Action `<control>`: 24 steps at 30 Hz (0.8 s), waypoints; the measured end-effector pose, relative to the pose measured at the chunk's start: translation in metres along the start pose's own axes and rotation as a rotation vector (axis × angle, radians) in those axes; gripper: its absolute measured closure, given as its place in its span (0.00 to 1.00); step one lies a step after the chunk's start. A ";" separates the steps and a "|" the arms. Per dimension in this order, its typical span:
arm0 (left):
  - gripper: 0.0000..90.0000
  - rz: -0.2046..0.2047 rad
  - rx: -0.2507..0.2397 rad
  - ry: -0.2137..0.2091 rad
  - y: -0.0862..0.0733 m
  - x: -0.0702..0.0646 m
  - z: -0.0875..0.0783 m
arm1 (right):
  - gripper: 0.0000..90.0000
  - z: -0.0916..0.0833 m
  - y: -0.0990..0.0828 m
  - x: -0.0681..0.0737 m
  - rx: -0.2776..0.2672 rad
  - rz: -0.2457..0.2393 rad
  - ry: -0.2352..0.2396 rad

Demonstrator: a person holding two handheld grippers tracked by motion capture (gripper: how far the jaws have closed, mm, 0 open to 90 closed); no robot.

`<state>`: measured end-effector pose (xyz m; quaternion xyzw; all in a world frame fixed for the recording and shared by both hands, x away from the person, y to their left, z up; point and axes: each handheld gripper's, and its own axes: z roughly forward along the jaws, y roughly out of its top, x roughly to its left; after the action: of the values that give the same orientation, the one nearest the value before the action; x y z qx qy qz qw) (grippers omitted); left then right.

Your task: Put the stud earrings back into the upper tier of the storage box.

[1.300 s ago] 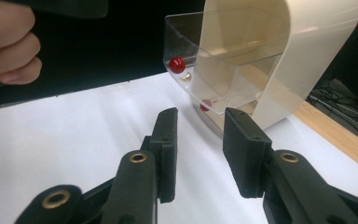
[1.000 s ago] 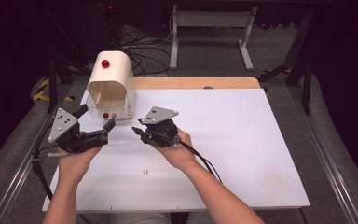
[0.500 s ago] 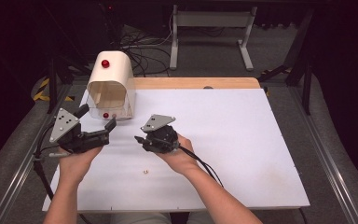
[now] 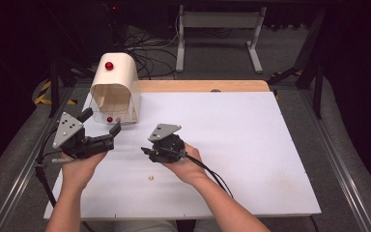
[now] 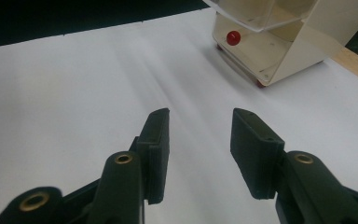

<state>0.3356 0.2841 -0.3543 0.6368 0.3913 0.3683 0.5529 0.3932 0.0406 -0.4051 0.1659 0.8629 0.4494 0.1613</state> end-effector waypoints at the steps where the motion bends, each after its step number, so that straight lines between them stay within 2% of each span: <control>1: 0.02 -0.001 0.000 0.002 0.000 0.000 0.000 | 0.63 0.000 -0.001 0.000 0.003 -0.002 0.002; 6: 0.02 0.000 0.001 0.004 0.000 0.000 0.000 | 0.61 0.001 -0.004 0.001 0.019 -0.003 0.012; 14: 0.02 0.002 0.002 0.008 0.000 0.000 0.000 | 0.60 0.008 -0.012 0.005 0.078 -0.016 0.039; 24: 0.02 0.004 0.001 0.010 0.000 0.000 -0.001 | 0.64 0.018 -0.024 0.014 0.150 -0.031 0.108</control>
<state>0.3352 0.2848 -0.3543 0.6361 0.3931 0.3722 0.5499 0.3854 0.0464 -0.4370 0.1399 0.9039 0.3894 0.1087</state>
